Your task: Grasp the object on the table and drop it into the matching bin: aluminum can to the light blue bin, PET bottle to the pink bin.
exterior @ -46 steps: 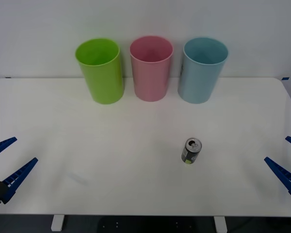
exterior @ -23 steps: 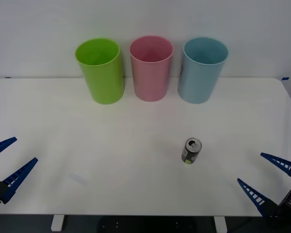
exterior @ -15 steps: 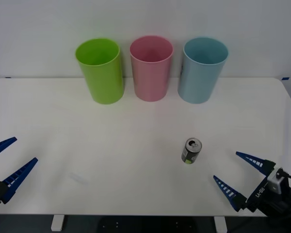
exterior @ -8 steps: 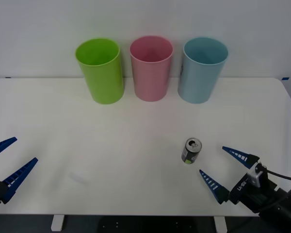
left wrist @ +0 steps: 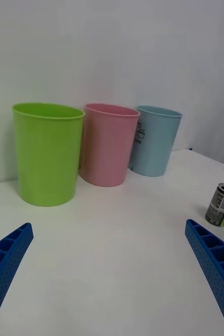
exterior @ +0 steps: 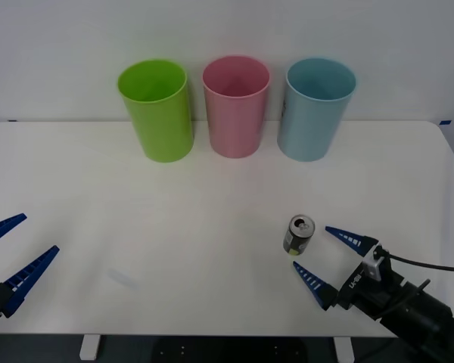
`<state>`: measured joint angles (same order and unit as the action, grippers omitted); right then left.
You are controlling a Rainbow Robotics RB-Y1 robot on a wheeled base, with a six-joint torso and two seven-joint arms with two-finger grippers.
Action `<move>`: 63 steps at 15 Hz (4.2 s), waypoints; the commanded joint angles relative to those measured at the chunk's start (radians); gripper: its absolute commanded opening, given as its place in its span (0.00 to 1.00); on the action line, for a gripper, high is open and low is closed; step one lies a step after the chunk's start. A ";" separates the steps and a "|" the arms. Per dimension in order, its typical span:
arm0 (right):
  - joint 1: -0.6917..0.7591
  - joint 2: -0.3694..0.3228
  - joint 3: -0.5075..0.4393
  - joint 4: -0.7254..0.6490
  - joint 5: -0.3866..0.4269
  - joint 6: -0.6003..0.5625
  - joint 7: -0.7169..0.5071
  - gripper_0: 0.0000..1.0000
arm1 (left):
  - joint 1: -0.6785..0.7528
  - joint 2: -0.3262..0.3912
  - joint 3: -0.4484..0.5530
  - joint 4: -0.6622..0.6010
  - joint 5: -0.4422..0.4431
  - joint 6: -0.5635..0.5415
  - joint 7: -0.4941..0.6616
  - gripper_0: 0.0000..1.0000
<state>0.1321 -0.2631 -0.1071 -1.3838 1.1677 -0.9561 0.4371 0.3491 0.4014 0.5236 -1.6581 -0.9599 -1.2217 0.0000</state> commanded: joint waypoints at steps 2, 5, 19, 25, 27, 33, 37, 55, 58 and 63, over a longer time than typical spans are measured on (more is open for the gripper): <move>-0.065 0.030 -0.002 0.074 0.023 0.002 0.003 1.00 | 0.000 0.000 0.000 0.000 0.000 0.000 0.000 1.00; -0.112 0.038 0.000 0.135 0.030 0.007 0.015 1.00 | 0.000 0.000 0.000 0.000 0.000 0.000 0.000 1.00; -0.144 0.074 0.001 0.151 0.063 0.048 0.026 0.00 | 0.000 0.000 0.000 0.000 0.000 0.000 0.000 1.00; -0.144 0.076 0.000 0.151 0.053 0.046 0.028 0.00 | 0.000 0.000 0.000 0.000 0.000 0.000 0.000 1.00; -0.144 0.076 0.000 0.151 0.052 0.048 0.025 0.00 | 0.000 0.000 0.000 0.000 0.000 0.000 0.000 1.00; -0.144 0.074 -0.009 0.121 0.018 0.046 0.011 0.00 | 0.000 0.000 0.000 0.000 0.000 0.000 0.000 1.00; -0.140 0.074 -0.016 0.054 0.010 0.048 -0.063 0.00 | 0.000 0.000 0.000 0.000 0.000 0.000 0.000 1.00; -0.193 -0.099 -0.043 -0.472 0.205 0.287 -0.785 0.00 | 0.000 0.000 0.000 0.000 0.000 0.000 0.000 1.00; -0.264 -0.110 -0.079 -0.469 0.294 0.287 -0.890 0.00 | 0.000 0.000 0.000 0.000 0.000 0.000 0.000 1.00; -0.425 -0.134 -0.109 -0.351 0.405 0.284 -0.954 0.00 | 0.000 0.000 0.000 0.000 0.000 0.000 0.000 1.00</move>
<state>-0.2669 -0.3935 -0.2129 -1.7589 1.5598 -0.6705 -0.5143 0.3490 0.4014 0.5236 -1.6581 -0.9599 -1.2217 0.0000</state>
